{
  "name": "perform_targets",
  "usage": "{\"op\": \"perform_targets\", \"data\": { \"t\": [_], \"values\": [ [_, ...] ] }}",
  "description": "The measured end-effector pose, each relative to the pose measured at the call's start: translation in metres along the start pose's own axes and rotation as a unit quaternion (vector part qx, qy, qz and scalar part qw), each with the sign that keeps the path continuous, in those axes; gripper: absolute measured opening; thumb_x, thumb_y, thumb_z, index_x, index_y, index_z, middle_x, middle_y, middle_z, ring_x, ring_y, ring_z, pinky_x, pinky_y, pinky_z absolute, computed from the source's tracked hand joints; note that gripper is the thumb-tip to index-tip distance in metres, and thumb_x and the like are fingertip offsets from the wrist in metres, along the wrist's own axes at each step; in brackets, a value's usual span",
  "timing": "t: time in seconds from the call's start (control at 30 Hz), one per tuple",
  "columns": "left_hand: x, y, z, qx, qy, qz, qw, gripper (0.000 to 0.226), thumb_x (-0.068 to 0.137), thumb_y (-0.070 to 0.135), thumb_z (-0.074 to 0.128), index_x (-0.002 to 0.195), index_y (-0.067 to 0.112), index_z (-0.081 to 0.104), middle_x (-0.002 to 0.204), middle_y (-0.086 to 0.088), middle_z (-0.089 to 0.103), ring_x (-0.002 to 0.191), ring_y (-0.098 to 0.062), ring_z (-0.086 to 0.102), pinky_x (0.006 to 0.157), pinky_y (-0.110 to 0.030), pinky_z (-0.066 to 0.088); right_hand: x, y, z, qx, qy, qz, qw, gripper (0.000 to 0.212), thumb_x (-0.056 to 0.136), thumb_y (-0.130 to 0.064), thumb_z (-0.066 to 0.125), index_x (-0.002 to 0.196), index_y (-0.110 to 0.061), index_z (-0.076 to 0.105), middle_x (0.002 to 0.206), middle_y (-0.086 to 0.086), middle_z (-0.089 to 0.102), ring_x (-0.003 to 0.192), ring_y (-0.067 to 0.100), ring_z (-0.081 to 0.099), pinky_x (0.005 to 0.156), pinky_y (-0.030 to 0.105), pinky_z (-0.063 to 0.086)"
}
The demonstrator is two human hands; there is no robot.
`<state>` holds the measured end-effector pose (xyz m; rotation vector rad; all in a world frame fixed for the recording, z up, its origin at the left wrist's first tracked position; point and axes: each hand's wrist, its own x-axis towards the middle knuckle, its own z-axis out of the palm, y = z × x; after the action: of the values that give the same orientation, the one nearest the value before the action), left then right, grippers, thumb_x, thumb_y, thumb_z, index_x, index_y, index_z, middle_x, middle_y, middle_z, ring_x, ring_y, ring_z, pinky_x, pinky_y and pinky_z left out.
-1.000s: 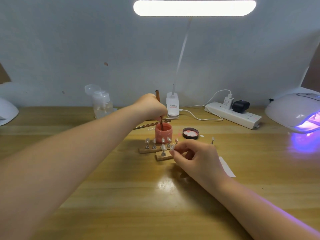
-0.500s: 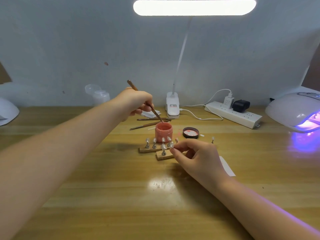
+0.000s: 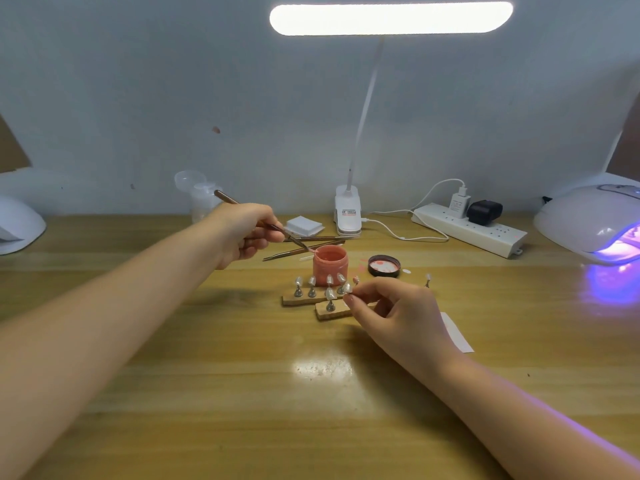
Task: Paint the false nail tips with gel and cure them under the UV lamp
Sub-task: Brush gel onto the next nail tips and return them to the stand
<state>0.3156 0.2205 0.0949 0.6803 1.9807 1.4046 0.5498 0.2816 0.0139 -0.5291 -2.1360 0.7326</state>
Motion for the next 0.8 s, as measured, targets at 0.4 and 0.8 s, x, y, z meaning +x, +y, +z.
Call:
{"op": "perform_targets", "data": {
  "t": [0.4,0.8],
  "values": [
    [-0.079,-0.041,0.025,-0.057,0.016,0.370,0.927,0.015,0.089,0.031,0.060,0.098,0.023,0.069,0.077,0.008,0.070,0.059,-0.007,0.061,0.056,-0.018,0.051,0.008,-0.012,-0.011,0.104,0.071,0.048,0.991,0.020,0.084,-0.016,0.073,0.083,-0.036,0.070,0.075,-0.008,0.072,0.065,0.016,0.065,0.066,0.046,0.057],
    [-0.115,-0.061,0.043,0.081,0.037,0.516,0.852,0.016,0.090,0.019,0.061,0.103,0.027,0.065,0.087,0.028,0.065,0.085,0.006,0.063,0.071,-0.005,0.043,0.012,-0.011,-0.014,0.123,0.096,0.047,0.987,0.025,0.084,-0.013,0.072,0.084,-0.037,0.070,0.072,-0.007,0.072,0.051,0.005,0.058,0.057,0.034,0.055]
  ]
}}
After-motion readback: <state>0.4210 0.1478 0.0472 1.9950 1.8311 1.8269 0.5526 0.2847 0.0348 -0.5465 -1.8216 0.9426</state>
